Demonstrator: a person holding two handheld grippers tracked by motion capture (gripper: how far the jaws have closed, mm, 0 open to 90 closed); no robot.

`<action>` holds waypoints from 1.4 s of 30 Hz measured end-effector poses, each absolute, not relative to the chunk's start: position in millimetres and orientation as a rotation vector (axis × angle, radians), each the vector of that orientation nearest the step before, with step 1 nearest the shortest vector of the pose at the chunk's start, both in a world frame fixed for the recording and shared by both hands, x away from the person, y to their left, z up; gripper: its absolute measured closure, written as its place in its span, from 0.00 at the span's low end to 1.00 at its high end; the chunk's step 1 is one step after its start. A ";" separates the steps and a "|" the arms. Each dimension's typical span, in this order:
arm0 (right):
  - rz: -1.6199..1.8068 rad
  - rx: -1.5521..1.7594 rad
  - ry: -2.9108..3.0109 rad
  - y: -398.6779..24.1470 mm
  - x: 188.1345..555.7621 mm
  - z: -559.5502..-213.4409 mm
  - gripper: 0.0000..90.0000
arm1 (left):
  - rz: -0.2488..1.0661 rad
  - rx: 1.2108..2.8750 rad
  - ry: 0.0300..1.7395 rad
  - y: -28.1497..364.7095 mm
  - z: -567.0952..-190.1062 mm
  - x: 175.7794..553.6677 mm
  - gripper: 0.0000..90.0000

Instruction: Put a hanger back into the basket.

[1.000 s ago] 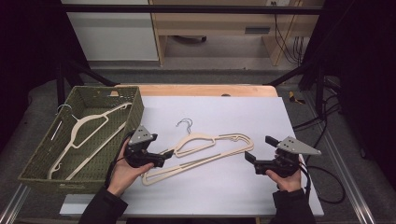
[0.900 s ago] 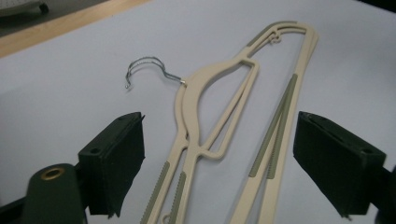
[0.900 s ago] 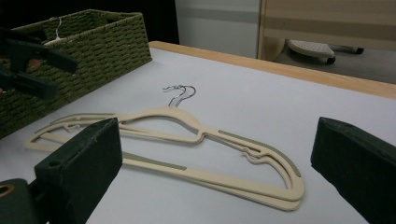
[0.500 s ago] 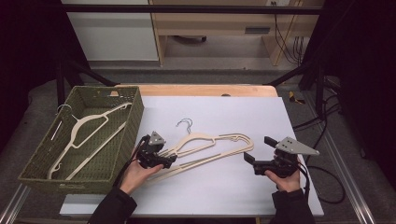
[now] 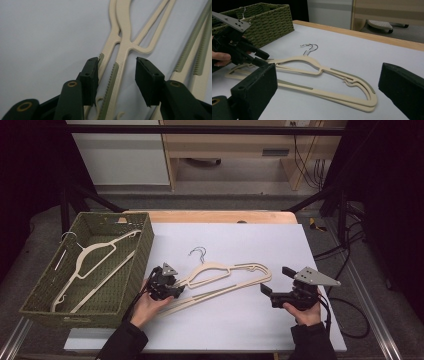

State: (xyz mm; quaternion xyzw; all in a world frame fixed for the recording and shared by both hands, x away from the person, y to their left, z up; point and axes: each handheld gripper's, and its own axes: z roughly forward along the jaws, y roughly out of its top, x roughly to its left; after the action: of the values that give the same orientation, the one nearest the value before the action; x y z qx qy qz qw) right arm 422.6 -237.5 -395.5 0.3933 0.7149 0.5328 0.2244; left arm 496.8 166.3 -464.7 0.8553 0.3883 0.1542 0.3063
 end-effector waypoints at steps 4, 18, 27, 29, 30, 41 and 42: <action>1.471 1.079 1.974 -237.2 422.6 -395.3 0.03 | 0.403 2.257 1.042 167.1 -464.4 496.6 0.72; 1.473 1.079 1.974 -237.2 422.4 -395.2 0.03 | 0.319 2.296 0.980 159.8 -462.8 487.0 0.87; 1.474 1.080 1.972 -237.7 421.6 -394.4 0.03 | 0.291 2.306 0.983 162.4 -464.2 484.0 0.82; 1.474 1.077 1.974 -237.8 421.8 -394.5 0.03 | 0.289 2.300 0.980 166.0 -465.8 482.0 0.81; 1.476 1.080 1.974 -237.4 421.9 -394.6 0.03 | 0.285 2.290 0.986 167.2 -466.1 481.4 0.81; 1.464 1.057 2.010 -226.9 426.4 -396.3 0.04 | 0.335 2.326 0.970 162.0 -465.3 479.4 0.88; 1.462 1.049 2.030 -220.6 429.8 -397.7 0.04 | 0.337 2.324 0.967 162.2 -465.2 478.8 0.88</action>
State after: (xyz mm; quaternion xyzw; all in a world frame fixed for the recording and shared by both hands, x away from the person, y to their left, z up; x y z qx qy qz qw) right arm 429.8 -220.6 -397.7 0.3778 0.7312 0.5267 0.2128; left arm 478.8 162.2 -465.2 0.8739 0.3638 0.1266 0.2966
